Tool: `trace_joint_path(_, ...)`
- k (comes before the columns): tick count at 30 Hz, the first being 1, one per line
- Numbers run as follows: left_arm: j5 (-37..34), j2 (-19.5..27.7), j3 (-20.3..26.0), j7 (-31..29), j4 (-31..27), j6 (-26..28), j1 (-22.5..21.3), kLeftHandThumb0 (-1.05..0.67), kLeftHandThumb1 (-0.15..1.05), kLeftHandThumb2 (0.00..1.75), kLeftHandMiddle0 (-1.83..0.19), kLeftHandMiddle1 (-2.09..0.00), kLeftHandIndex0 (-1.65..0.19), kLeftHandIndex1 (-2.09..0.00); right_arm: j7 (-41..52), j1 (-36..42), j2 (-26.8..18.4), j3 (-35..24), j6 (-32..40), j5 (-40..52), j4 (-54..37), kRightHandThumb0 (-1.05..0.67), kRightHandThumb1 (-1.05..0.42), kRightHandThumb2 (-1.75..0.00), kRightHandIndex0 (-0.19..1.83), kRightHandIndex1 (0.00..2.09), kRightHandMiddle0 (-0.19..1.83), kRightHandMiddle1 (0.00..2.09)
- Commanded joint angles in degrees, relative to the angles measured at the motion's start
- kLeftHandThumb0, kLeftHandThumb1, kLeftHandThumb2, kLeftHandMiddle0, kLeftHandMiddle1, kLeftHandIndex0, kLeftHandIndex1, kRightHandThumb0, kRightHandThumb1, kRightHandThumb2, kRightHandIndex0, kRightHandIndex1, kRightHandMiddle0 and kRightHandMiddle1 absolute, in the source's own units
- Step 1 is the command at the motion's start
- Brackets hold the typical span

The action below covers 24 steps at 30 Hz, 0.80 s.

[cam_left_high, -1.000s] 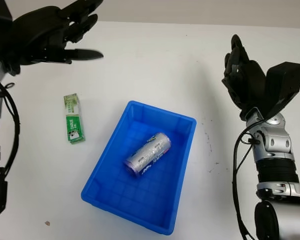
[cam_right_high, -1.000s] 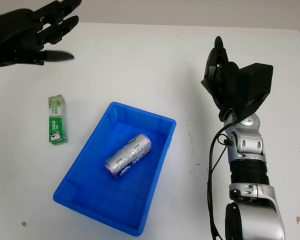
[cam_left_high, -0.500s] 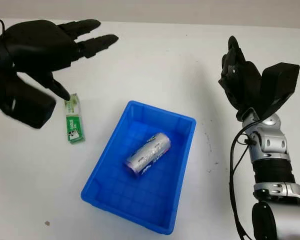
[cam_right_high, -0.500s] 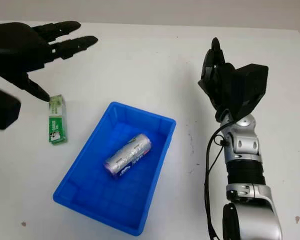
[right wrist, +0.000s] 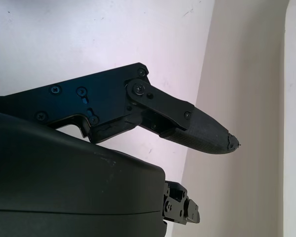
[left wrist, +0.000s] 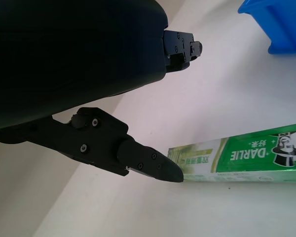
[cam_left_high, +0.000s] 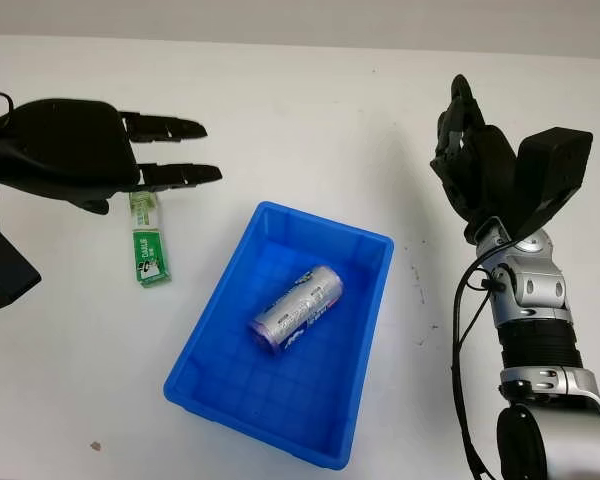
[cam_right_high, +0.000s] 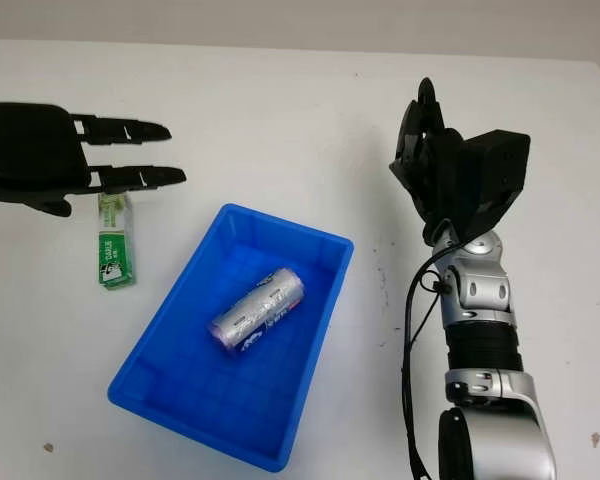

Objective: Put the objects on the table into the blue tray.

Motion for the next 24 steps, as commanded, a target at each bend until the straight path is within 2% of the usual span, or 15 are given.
trace_joint_path(1, -2.3, 1.0, -0.2, -3.2, 0.8, -0.8, -0.9, -0.43, 0.96, 0.05, 0.1, -0.04, 0.1, -0.05, -0.1, 0.3, -0.1, 0.1, 0.4, -0.3, -0.2, -0.7, -1.05, -0.85, -0.19, 0.0, -0.19, 0.0)
trace_joint_path(2, -4.3, 0.7, 0.3, -5.2, 1.4, -1.2, -0.4, -0.47, 0.93, 0.04, 0.11, -0.04, 0.1, -0.05, -0.1, 0.3, -0.1, 0.1, 0.6, -0.3, -0.3, -0.7, -1.05, -0.85, -0.19, 0.0, -0.19, 0.0)
trace_joint_path(4, -6.1, 0.2, 0.3, -5.3, 1.9, -1.4, 1.5, -0.51, 0.89, 0.03, 0.07, -0.06, 0.07, -0.06, -0.3, 0.3, -0.1, 0.2, 1.0, -0.4, -0.3, -0.69, -1.05, -0.85, -0.19, 0.0, -0.19, 0.0)
trace_joint_path(7, -6.1, -0.5, -0.8, -5.1, 1.7, -1.1, 3.0, -0.55, 0.9, 0.05, 0.04, -0.07, 0.05, -0.07, 0.0, 0.6, -0.2, 0.0, 1.0, -0.3, -0.6, -0.69, -1.05, -0.85, -0.19, 0.0, -0.19, 0.0)
trace_joint_path(9, -6.7, -1.4, -1.1, -6.0, 1.9, -0.8, 3.7, -0.55, 0.9, 0.05, 0.03, -0.07, 0.05, -0.07, -0.6, 0.9, 0.1, -0.4, 1.2, 0.0, -1.3, -0.69, -1.05, -0.84, -0.19, 0.0, -0.19, 0.0)
trace_joint_path(15, -15.4, -4.7, -0.2, -13.7, 6.6, -1.0, 5.7, -0.51, 0.88, 0.05, 0.02, -0.06, 0.03, -0.07, 0.6, 1.3, -0.5, -1.1, 1.1, 1.3, -1.7, -0.7, -1.05, -0.85, -0.19, 0.0, -0.19, 0.0)
trace_joint_path(18, -16.8, -5.2, -0.2, -13.4, 7.2, -0.8, 7.1, -0.51, 0.9, 0.06, -0.02, -0.08, 0.01, -0.09, 0.3, 1.3, -0.3, -1.2, 1.4, 1.2, -2.0, -0.71, -1.05, -0.85, -0.19, 0.0, -0.19, 0.0)
trace_joint_path(23, -12.3, -5.1, -2.1, -11.1, 4.1, -0.2, 8.6, -0.51, 0.94, 0.07, -0.07, -0.09, -0.04, -0.1, 0.1, 0.8, 0.4, -1.6, 2.2, 2.0, -1.9, -0.7, -1.05, -0.84, -0.19, 0.0, -0.19, 0.0)
trace_joint_path(24, -8.8, -4.7, -3.2, -7.8, 2.1, 0.4, 8.9, -0.45, 0.96, 0.08, -0.07, -0.08, -0.04, -0.1, 0.3, 0.8, 0.4, -1.5, 2.3, 2.0, -2.0, -0.7, -1.05, -0.84, -0.19, 0.0, -0.19, 0.0)
